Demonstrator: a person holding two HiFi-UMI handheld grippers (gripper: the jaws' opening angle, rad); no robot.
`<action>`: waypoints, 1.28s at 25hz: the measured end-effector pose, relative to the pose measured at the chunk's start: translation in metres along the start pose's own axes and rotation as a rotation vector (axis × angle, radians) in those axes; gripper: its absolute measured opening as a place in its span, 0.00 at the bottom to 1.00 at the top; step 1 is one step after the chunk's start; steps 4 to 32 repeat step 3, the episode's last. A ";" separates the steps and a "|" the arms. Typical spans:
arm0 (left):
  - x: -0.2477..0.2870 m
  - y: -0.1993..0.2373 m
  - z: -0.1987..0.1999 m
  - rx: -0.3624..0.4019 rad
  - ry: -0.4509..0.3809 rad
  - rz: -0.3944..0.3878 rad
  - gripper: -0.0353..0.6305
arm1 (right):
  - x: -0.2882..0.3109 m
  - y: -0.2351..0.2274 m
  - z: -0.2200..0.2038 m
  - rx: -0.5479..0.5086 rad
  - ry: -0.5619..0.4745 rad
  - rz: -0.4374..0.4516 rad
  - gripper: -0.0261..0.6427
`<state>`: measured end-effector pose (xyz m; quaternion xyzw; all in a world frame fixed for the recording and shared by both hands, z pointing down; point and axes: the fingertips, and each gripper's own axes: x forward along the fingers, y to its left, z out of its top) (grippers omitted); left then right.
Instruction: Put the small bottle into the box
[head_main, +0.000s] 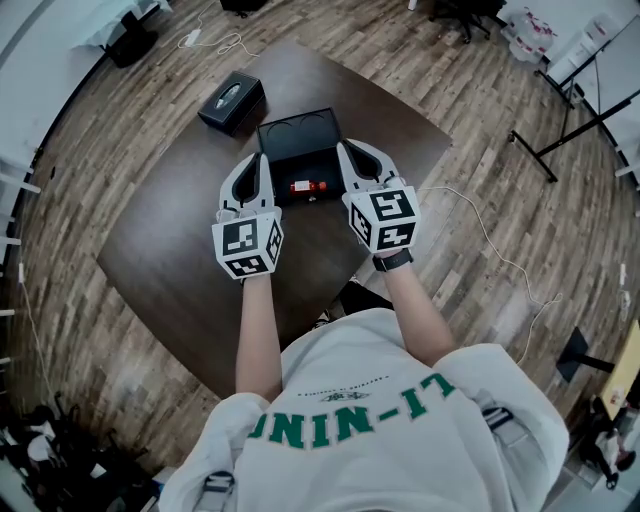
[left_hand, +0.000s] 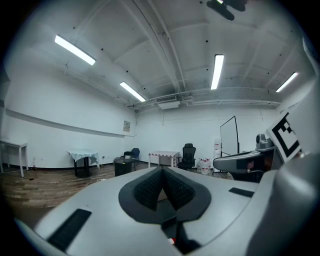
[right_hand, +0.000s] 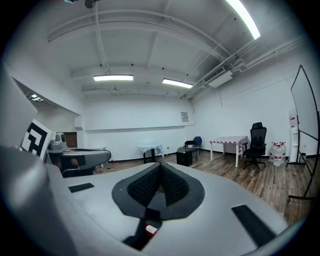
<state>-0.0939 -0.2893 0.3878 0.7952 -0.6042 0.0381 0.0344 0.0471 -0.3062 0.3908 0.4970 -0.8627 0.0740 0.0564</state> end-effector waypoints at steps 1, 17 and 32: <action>0.004 0.000 -0.005 -0.003 0.016 -0.003 0.07 | 0.004 -0.003 -0.005 -0.001 0.010 0.001 0.06; 0.012 -0.002 -0.018 -0.011 0.053 -0.013 0.07 | 0.013 -0.012 -0.016 0.001 0.033 0.000 0.06; 0.012 -0.002 -0.018 -0.011 0.053 -0.013 0.07 | 0.013 -0.012 -0.016 0.001 0.033 0.000 0.06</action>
